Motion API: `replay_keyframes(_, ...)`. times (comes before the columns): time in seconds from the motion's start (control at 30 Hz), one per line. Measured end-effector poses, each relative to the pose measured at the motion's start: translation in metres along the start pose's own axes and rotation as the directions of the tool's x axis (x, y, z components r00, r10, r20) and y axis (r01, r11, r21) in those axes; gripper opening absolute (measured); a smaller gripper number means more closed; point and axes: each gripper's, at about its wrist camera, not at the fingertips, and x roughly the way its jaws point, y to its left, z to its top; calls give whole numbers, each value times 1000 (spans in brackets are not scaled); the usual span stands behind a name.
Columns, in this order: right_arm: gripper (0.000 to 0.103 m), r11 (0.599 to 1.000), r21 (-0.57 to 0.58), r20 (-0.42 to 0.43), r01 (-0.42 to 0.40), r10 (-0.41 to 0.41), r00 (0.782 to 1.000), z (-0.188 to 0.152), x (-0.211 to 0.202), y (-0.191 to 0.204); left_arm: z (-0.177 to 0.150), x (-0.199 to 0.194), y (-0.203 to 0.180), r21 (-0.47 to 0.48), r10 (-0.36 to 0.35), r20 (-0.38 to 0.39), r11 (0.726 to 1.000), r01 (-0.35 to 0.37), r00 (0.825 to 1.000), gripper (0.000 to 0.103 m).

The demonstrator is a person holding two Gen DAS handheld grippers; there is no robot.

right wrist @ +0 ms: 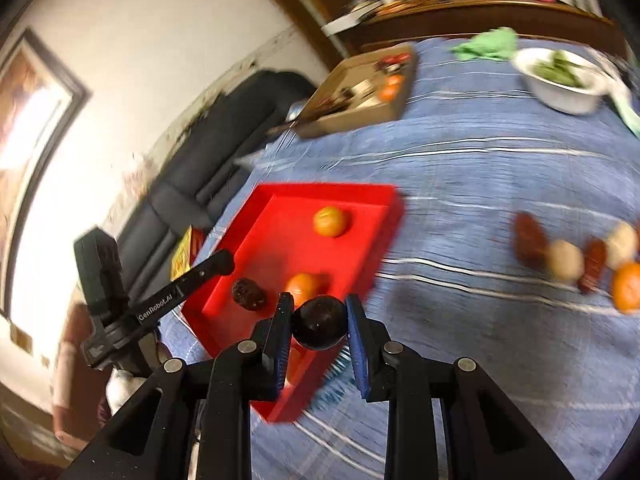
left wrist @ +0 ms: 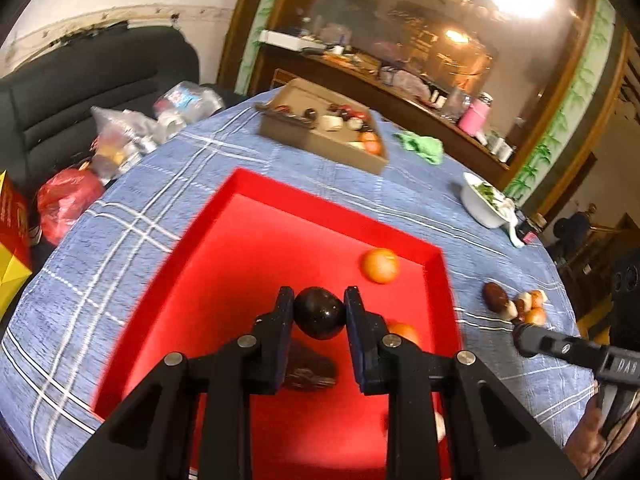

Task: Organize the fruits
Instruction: 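Carry both dark fruits into the red tray and open both tools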

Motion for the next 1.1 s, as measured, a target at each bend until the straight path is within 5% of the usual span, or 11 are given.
replay_keyframes(0.43, 30, 972, -159, -73, 173, -187, 980, 23, 89, 44, 4, 20, 36, -94, -22, -42, 995, 18, 999, 25)
replay_keyframes(0.53, 30, 968, -169, -81, 185, -200, 976, 24, 98, 46, 5, 17, 41, -111, -31, -35, 994, 27, 999, 35)
replay_keyframes(0.7, 30, 969, -169, -63, 182, -195, 979, 27, 92, 48, 8, -3, 42, -128, -34, 16, 991, 36, 999, 56)
replay_keyframes(0.9, 31, 974, -139, -27, 180, -185, 982, 30, 69, 41, 11, -21, 32, -141, -47, 50, 989, 53, 998, 66)
replay_keyframes(1.1, 43, 987, -82, 0, 138, -138, 990, 31, 50, 30, 10, -33, 16, -135, -50, 69, 989, 59, 996, 69)
